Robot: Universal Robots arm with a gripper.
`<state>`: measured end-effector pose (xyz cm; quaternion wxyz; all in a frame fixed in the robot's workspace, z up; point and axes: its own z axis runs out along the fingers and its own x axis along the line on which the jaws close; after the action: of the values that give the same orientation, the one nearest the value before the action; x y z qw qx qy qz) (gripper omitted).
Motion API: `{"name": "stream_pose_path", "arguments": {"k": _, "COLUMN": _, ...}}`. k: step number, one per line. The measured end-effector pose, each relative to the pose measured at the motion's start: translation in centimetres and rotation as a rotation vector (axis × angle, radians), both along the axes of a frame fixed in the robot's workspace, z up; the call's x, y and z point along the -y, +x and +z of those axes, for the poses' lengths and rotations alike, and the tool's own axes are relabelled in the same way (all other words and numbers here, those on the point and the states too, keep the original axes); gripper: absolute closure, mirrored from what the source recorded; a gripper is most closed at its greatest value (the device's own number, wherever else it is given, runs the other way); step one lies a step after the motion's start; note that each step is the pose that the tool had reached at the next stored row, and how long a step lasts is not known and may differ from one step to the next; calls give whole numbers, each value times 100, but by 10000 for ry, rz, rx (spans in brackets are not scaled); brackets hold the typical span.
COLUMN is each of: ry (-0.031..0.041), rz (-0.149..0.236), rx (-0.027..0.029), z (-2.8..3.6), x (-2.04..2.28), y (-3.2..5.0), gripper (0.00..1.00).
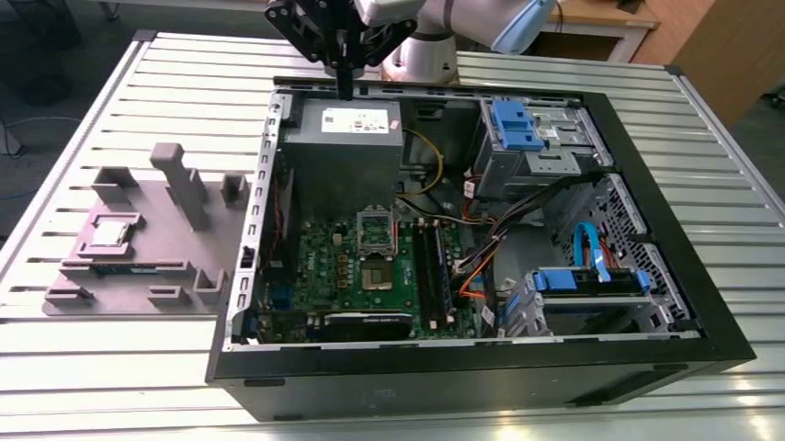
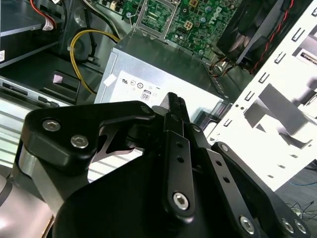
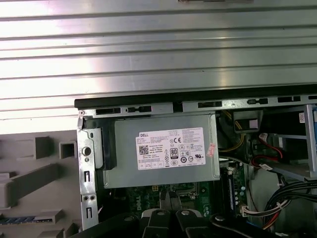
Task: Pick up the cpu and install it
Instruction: 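Reach for the cpu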
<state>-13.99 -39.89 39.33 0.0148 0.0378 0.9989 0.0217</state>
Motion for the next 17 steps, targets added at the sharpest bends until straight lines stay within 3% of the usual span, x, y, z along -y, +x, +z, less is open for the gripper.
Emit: {"name": "stream_pose_path", "arguments": {"k": 17, "ry": 0, "rz": -1, "rx": 1, "z": 0, "x": 0, "y": -150, "gripper": 89}}
